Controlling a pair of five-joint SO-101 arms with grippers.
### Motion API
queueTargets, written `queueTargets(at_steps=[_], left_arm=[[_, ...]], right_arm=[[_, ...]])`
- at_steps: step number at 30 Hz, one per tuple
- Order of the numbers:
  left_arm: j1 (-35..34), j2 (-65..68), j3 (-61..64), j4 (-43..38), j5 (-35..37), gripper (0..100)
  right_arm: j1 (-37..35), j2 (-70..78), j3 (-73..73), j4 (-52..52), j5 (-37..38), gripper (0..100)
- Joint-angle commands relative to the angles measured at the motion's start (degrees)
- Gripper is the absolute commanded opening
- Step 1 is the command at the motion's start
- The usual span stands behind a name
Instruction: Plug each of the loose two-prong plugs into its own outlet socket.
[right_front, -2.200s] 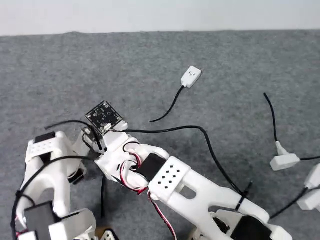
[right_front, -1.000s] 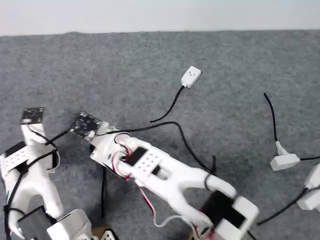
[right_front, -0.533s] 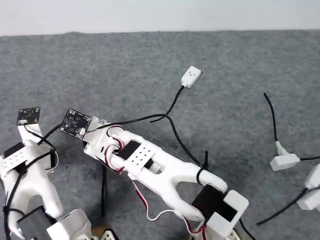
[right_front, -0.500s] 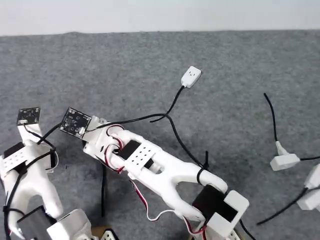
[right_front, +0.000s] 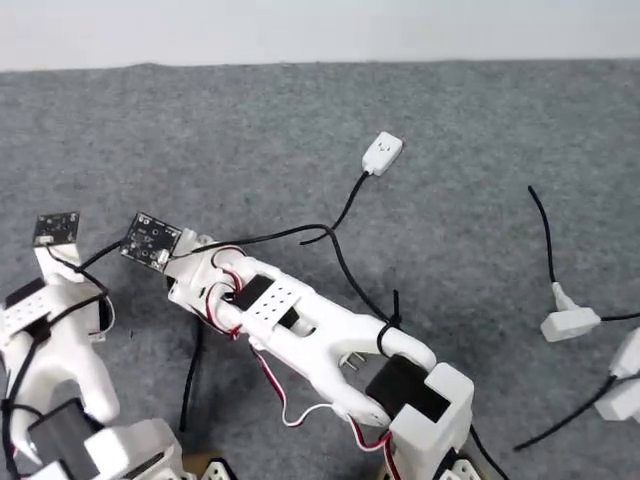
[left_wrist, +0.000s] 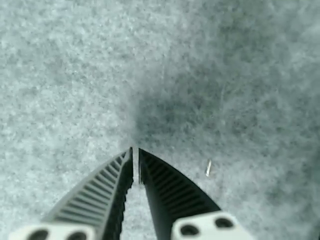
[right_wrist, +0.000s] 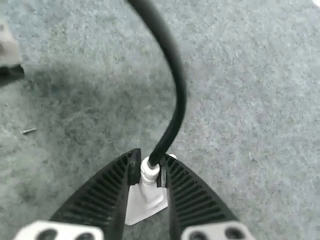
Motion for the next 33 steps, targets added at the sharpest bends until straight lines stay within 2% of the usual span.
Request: queueTargets(at_steps=[1,11,21,33], left_arm=[[0.35,2.37,-4.88,1.32,0.44,1],[0.35,2.81,-5.32,1.85,0.44,1],[0.53,2.99,-5.05,1.85,0.35,1],[0.53,3.25,-5.14,1.85,0.35,1]], right_arm=[[1.89,-0.48,-2.81,3.12,0.09,0.8],[3.56,2.15,-3.08,6.9,-1.93,0.8],[3.74,7.69,-12.75,25.63,-2.37,0.8],[3.3,7.6,-13.71,27.65,-2.55,1.1]])
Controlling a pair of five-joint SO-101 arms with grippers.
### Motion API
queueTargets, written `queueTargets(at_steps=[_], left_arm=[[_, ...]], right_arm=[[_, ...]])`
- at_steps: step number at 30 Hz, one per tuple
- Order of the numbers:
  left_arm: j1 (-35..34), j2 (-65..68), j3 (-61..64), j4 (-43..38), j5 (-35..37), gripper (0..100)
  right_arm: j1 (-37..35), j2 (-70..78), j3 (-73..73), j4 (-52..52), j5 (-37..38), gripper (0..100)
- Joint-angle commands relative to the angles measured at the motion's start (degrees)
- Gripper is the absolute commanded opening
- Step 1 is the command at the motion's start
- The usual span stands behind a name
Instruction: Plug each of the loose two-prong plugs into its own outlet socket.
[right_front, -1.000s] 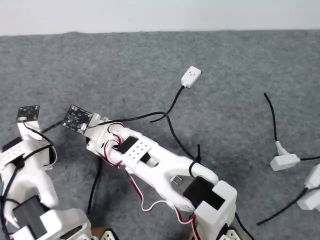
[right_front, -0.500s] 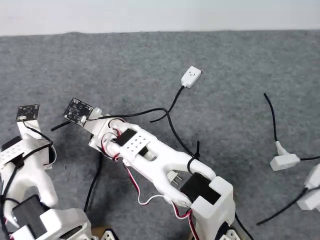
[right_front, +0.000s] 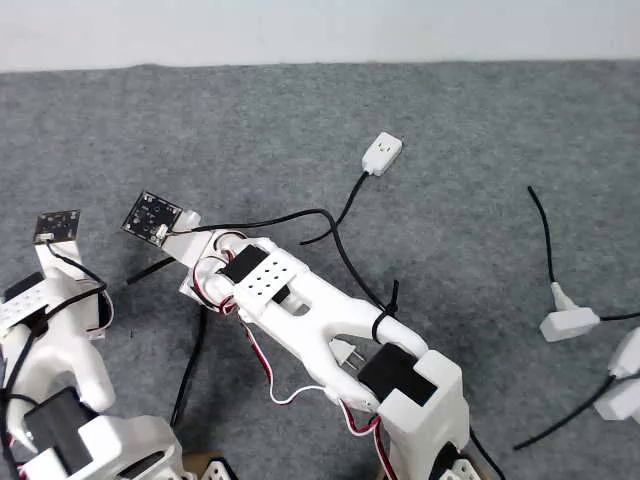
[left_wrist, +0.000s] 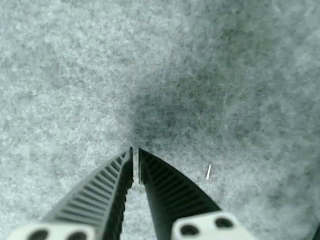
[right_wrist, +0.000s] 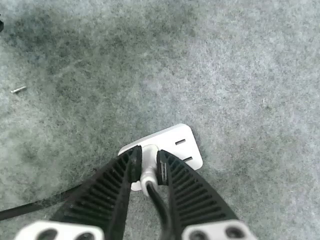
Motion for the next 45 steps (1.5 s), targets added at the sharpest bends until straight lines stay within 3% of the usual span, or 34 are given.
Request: queueTargets(at_steps=[1,3,9,14,18,23,33,38,40,44,45], left_arm=[[0.53,-0.18,-2.33,0.7,0.35,1],[0.62,-0.18,-2.33,0.7,0.35,1],[0.44,-0.18,-2.51,0.62,0.35,1],[0.44,-0.18,-2.51,0.62,0.35,1],[0.44,-0.18,-2.59,0.62,0.35,1],[0.35,-0.18,-2.59,0.62,0.44,1],[-0.88,-0.09,-2.68,-0.7,3.6,1],[-1.23,-0.09,-2.68,-0.7,3.6,1],[-1.32,-0.09,-2.68,-0.7,3.6,1],[-1.32,-0.09,-2.68,-0.7,3.6,1],[-1.32,-0.09,-2.68,-0.7,3.6,1]], right_arm=[[0.92,1.45,-1.32,2.68,-1.05,1.9],[0.04,1.45,-2.64,2.77,-5.71,6.9],[-1.19,1.45,-6.24,2.77,-30.77,24.5],[-1.1,1.98,-7.65,2.59,-47.56,25.8],[-1.1,1.98,-7.91,2.15,-55.12,25.8],[-1.8,2.07,-9.14,1.01,-58.73,25.8],[-1.89,8.04,-12.84,-3.74,-58.2,25.8],[-1.54,14.64,-20.13,-3.65,-50.73,25.4],[-0.66,17.01,-23.03,-2.07,-49.67,21.4],[1.71,21.58,-30.42,3.03,-49.41,0.0],[2.24,22.46,-31.82,4.79,-49.41,1.8]])
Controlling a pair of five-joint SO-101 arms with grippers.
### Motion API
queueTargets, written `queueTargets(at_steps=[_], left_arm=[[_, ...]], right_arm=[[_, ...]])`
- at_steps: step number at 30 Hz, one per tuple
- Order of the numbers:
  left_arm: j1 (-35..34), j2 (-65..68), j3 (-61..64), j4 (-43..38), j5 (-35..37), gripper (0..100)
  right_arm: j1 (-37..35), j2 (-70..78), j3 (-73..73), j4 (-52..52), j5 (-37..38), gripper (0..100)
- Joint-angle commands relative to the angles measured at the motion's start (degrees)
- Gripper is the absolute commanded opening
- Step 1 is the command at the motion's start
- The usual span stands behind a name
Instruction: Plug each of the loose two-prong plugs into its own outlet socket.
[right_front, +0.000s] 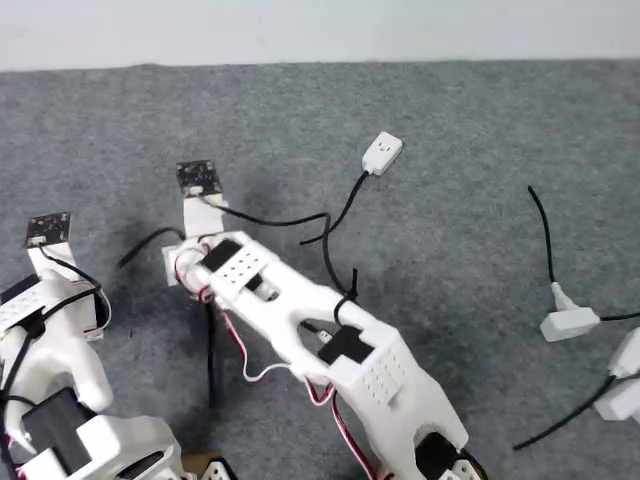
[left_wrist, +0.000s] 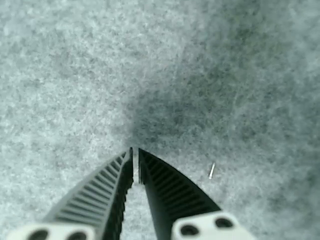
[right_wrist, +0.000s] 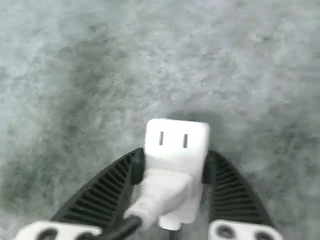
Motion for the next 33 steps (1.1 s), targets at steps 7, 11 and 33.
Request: queueTargets(at_steps=[7,11,33], left_arm=[[-0.18,-0.26,-2.68,-0.7,0.79,1],[0.09,-0.18,-2.68,-0.7,0.79,1],[0.26,-0.18,-2.68,-0.7,0.79,1]], right_arm=[[2.86,0.48,-15.91,20.7,2.81,0.8],[2.95,-5.85,-17.93,30.55,5.8,0.8],[33.71,-42.33,-15.65,62.81,23.12,0.8]])
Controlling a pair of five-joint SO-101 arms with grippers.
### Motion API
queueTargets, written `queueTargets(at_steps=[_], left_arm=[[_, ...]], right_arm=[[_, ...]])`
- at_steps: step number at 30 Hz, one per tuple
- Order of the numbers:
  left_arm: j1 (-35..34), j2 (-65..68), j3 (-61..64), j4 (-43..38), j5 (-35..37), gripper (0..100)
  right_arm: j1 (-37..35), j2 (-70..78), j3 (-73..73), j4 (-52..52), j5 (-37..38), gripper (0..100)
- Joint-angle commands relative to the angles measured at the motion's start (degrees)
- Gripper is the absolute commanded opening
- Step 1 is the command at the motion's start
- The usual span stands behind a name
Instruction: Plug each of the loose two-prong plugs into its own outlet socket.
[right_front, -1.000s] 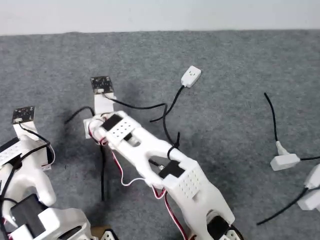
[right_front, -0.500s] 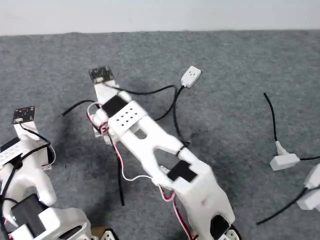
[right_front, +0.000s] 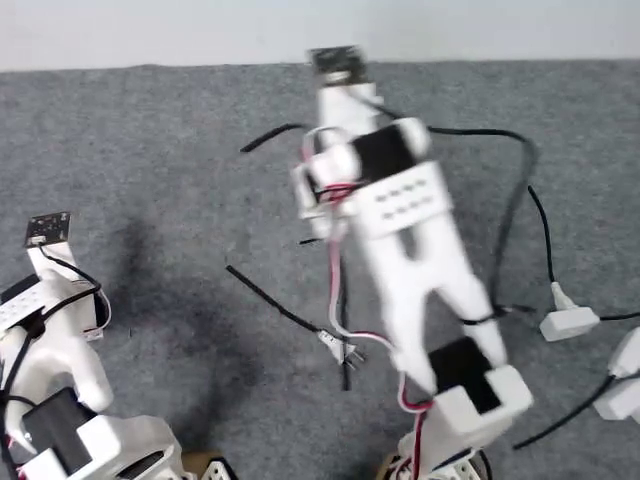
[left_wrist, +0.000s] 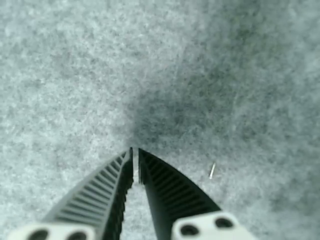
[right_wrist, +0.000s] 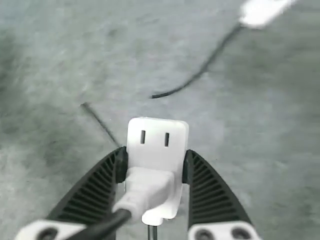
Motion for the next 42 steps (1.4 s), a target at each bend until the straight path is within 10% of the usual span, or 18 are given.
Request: queueTargets(at_steps=[1,11,20,32,42], left_arm=[[0.26,-0.18,-2.59,-0.7,0.79,1],[0.26,-0.18,-2.51,-0.7,0.79,1],[1.23,-0.18,-2.24,-0.7,0.79,1],[3.25,-0.18,-2.15,-0.7,1.23,3],[15.38,-0.88,-3.47,-3.96,5.36,21]], right_arm=[[10.24,-7.43,-0.44,2.33,3.87,0.8],[42.07,-11.12,13.27,-0.66,17.41,0.8],[69.76,-5.76,37.54,-32.13,28.4,1.2],[74.59,5.14,36.04,-35.82,28.75,34.4],[68.53,5.05,13.71,-6.99,25.76,22.8]])
